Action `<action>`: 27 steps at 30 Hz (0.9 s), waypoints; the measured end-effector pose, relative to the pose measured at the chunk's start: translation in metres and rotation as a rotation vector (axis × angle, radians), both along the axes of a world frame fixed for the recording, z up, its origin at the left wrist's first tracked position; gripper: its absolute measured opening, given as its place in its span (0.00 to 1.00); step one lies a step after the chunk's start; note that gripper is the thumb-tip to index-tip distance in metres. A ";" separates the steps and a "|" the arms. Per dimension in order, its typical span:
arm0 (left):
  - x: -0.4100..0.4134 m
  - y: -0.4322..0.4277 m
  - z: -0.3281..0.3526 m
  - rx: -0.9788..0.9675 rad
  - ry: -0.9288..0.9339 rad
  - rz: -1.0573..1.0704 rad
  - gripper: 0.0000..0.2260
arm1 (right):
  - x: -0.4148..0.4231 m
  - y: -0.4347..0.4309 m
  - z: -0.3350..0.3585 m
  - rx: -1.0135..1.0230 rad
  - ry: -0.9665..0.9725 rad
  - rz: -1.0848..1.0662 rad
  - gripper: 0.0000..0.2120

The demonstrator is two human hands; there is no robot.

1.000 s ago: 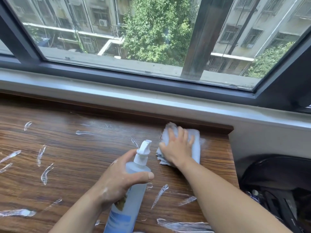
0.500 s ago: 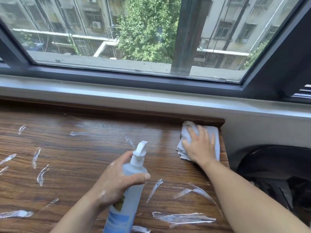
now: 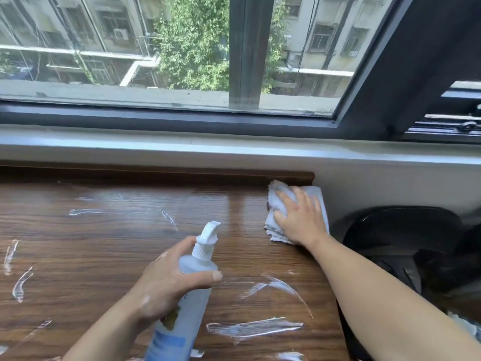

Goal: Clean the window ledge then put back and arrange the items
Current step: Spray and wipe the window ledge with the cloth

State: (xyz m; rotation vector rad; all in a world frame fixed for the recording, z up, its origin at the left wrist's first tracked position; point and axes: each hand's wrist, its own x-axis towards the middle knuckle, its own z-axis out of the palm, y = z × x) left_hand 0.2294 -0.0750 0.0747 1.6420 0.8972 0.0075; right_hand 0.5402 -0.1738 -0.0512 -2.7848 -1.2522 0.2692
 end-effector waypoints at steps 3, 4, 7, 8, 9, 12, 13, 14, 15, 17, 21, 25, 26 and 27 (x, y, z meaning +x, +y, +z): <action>-0.002 -0.004 0.000 -0.029 0.035 -0.052 0.30 | 0.004 -0.012 -0.001 0.020 -0.002 0.011 0.35; -0.002 -0.008 0.001 -0.063 0.035 -0.083 0.30 | 0.003 -0.013 -0.001 0.025 0.004 0.019 0.34; -0.003 -0.020 0.003 -0.130 0.068 -0.215 0.30 | 0.004 -0.014 -0.002 0.017 0.026 0.036 0.31; -0.003 -0.026 0.001 -0.124 0.095 -0.261 0.30 | 0.006 -0.015 -0.002 0.013 0.031 0.041 0.30; -0.001 -0.031 -0.001 -0.111 0.120 -0.302 0.31 | 0.008 -0.015 -0.002 0.012 0.032 0.048 0.30; 0.003 -0.045 -0.006 -0.096 0.179 -0.366 0.31 | 0.010 -0.018 -0.003 0.017 0.030 0.075 0.30; 0.004 -0.048 -0.009 -0.101 0.185 -0.375 0.30 | 0.011 -0.019 -0.003 0.015 0.036 0.079 0.29; 0.005 -0.050 -0.010 -0.103 0.191 -0.381 0.29 | 0.011 -0.020 -0.002 0.013 0.038 0.080 0.29; 0.005 -0.051 -0.012 -0.100 0.197 -0.378 0.28 | 0.010 -0.021 -0.002 0.012 0.037 0.081 0.28; 0.004 -0.051 -0.015 -0.091 0.199 -0.352 0.28 | 0.006 -0.024 -0.001 0.018 0.034 0.082 0.28; -0.003 -0.045 -0.011 -0.151 0.149 -0.323 0.26 | -0.002 -0.037 -0.005 0.025 0.031 0.106 0.30; -0.016 -0.041 -0.006 -0.164 0.098 -0.298 0.30 | -0.028 -0.068 -0.007 0.024 0.039 0.137 0.31; -0.018 -0.041 -0.005 -0.158 0.089 -0.305 0.31 | -0.039 -0.080 -0.008 0.023 0.037 0.142 0.31; -0.020 -0.040 -0.005 -0.154 0.081 -0.313 0.31 | -0.050 -0.092 -0.009 0.018 0.031 0.146 0.30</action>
